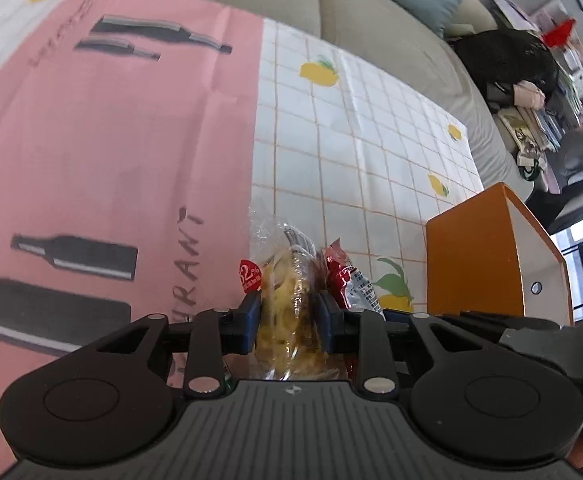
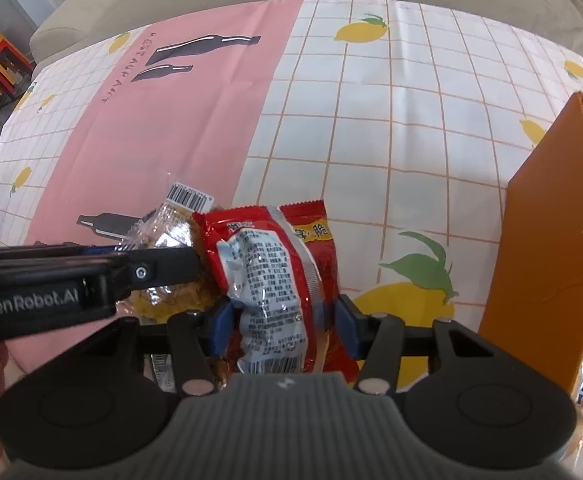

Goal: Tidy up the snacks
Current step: 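Carry the cracker bag with the left tool while the right tool carries the red bag to the box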

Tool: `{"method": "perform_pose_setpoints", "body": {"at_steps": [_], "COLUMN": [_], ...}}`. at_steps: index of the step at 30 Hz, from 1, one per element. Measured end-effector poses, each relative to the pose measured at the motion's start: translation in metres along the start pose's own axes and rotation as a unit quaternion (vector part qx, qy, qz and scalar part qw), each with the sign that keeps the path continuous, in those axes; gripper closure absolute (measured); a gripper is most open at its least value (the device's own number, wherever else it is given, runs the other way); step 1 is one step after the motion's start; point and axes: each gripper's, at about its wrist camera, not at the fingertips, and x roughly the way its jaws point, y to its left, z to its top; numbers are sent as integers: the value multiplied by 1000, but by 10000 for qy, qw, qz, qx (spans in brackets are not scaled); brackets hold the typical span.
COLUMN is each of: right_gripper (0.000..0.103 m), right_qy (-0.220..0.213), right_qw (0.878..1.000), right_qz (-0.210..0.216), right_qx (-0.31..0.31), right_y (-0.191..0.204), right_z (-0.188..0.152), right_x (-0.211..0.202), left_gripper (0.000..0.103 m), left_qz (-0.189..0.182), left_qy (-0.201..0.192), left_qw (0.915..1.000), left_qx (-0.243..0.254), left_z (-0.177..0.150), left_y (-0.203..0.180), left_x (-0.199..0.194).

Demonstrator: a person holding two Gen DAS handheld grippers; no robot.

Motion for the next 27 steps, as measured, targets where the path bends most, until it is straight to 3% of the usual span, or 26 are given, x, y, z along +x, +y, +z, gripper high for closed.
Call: {"method": "perform_pose_setpoints", "body": {"at_steps": [5,13,17,22,27], "right_gripper": [52,52,51,51,55], "right_qy": [-14,-26,-75,-135,-237], "right_qw": [10000,9999,9999,9998,9994], "right_qz": [19,89,109,115,133], "right_qx": [-52,-79,-58,73,193], "right_y": [0,-3,-3,-6,-9], "right_z": [-1,-1,-4,-4,-4], "right_x": [1,2,2,0,-9], "left_gripper": [61,42,46,63,67], "left_qz": [56,31,21,25,75], "left_qy": [156,243,245,16,-191], "left_qw": [9997,9994,9995,9999,9997], "left_qx": [-166,-246,-197,-149,-106], "left_z": [-3,-6,-6,-5,-2], "left_y": [8,15,14,11,7], "left_x": [13,28,29,19,9]}}
